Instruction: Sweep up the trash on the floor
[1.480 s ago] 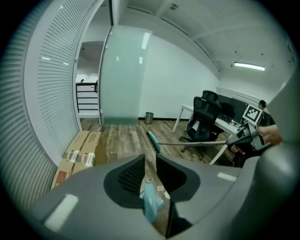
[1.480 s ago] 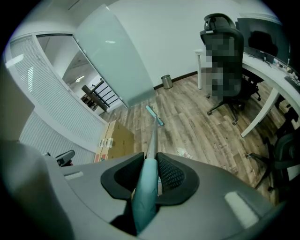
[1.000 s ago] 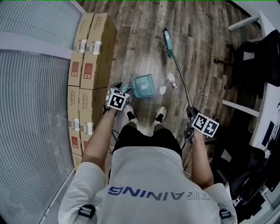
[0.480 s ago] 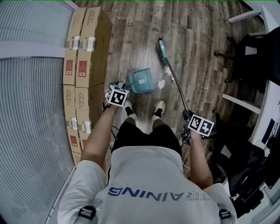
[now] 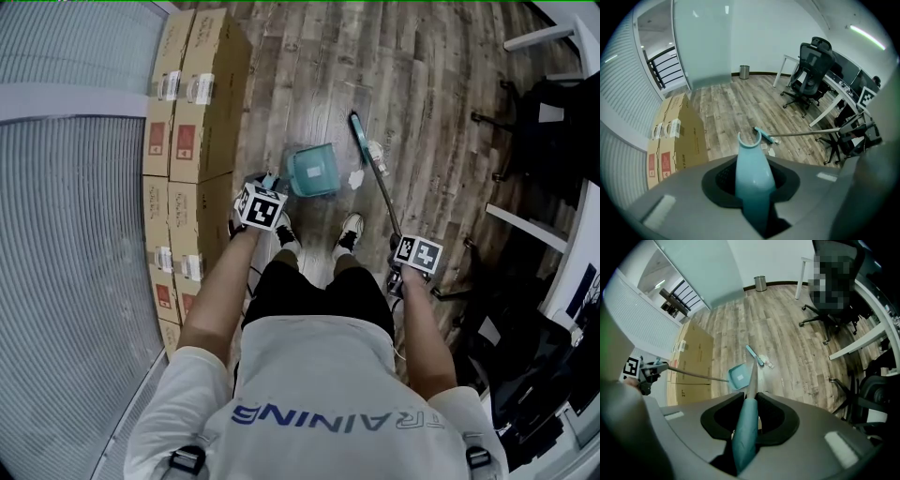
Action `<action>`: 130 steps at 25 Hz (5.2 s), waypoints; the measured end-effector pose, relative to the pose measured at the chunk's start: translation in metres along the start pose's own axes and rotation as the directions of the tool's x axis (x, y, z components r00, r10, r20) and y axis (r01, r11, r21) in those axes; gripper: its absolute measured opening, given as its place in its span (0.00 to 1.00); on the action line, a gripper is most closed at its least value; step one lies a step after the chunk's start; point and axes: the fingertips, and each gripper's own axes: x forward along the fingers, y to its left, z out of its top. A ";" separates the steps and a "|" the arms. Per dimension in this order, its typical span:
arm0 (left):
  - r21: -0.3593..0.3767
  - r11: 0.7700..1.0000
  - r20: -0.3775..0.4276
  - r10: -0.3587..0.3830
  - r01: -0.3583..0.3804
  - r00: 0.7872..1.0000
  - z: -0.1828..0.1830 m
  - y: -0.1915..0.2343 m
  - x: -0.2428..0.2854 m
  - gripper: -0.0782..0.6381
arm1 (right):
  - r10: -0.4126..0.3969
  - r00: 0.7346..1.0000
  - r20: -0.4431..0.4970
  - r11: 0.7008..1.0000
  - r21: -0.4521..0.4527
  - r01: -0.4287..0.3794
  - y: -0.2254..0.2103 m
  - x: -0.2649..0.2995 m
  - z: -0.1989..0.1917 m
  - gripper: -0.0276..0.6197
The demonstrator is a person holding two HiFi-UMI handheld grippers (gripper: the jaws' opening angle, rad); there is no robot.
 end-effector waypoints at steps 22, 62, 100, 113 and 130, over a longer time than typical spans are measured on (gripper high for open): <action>0.011 1.000 -0.002 0.010 -0.010 1.000 0.004 -0.003 0.002 0.22 | 0.282 0.937 -0.207 0.957 -0.005 -0.289 0.102 0.018 -0.068 0.21; 0.017 1.000 0.000 0.019 -0.019 1.000 0.002 -0.005 0.002 0.22 | 0.273 0.943 -0.193 0.962 0.079 -0.262 0.091 0.012 -0.087 0.21; 0.021 1.000 -0.001 0.019 -0.019 1.000 0.003 -0.003 0.003 0.22 | 0.013 0.990 -0.138 1.000 -0.022 -0.016 0.009 0.013 -0.066 0.21; 0.018 1.000 0.002 0.019 -0.019 1.000 0.002 -0.007 0.002 0.22 | 0.170 0.960 -0.223 0.980 -0.067 -0.189 0.063 0.008 -0.083 0.21; -0.037 0.999 0.323 0.001 0.012 0.946 0.050 -0.001 -0.078 0.52 | 0.181 0.983 0.023 0.983 0.026 -0.182 0.036 -0.046 -0.034 0.21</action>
